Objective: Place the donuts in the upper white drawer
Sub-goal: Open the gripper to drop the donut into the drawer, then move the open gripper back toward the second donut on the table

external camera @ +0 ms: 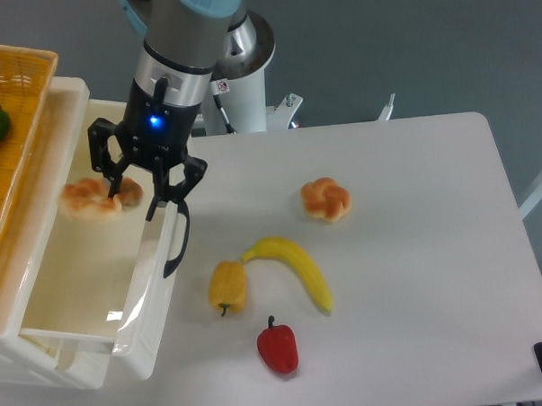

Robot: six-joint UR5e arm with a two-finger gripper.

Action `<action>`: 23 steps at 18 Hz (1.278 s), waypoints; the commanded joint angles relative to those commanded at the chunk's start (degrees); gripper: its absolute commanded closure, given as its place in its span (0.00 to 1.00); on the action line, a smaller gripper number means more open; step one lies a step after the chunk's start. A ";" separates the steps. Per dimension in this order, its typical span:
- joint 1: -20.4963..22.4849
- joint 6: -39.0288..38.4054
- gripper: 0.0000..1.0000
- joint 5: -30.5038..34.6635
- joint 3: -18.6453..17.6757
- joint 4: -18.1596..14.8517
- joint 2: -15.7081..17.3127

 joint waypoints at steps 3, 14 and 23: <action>-0.18 0.00 0.40 -0.09 -0.09 0.09 0.18; 0.61 4.74 0.16 0.09 0.00 0.18 -1.49; 2.28 5.10 0.01 3.25 0.00 1.93 -3.25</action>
